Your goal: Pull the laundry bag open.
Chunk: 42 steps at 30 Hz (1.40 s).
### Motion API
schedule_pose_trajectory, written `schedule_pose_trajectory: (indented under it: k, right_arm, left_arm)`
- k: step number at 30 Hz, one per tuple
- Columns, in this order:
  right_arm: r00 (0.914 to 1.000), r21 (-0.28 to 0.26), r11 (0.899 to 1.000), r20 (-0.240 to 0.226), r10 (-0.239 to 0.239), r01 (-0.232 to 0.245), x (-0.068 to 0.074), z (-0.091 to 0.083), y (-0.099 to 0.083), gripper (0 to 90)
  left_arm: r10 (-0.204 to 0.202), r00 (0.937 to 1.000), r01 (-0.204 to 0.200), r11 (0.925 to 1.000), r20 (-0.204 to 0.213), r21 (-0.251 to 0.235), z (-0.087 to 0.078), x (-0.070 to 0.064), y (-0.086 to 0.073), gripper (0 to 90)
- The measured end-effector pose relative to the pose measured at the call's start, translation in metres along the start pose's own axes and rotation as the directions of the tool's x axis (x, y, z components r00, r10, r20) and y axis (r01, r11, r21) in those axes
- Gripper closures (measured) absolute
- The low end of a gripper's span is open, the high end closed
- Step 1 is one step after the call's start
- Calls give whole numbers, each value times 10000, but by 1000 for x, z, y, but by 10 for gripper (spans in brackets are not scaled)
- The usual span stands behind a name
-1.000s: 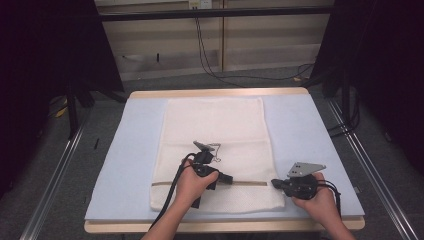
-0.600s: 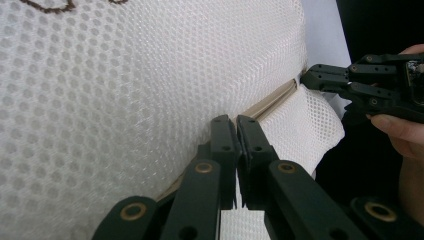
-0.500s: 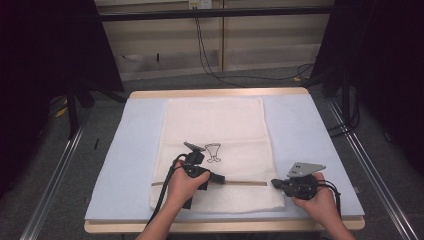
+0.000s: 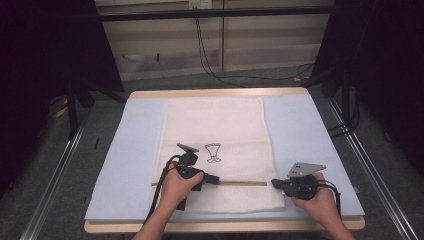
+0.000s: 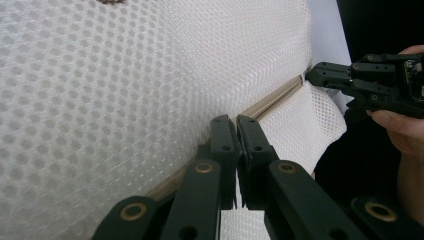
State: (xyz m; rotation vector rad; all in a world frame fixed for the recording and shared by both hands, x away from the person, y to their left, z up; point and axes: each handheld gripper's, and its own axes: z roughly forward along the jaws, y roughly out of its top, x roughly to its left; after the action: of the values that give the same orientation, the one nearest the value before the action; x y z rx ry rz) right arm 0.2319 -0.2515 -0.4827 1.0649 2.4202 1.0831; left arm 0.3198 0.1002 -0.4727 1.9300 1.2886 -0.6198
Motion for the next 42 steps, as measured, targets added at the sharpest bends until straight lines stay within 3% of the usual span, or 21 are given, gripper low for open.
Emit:
schedule_pose_trajectory:
  k: [21, 42]
  right_arm:
    - [10000, 4, 10000, 8, 26, -26, 0, 0, 0, 900]
    - [10000, -2, 10000, 11, 32, -32, 0, 0, 0, 900]
  left_arm:
    - [17, 9996, -21, 9999, -277, -145, -18, 11, -5, 873]
    - [-150, 9997, 142, 9992, -193, -379, -33, 23, -10, 872]
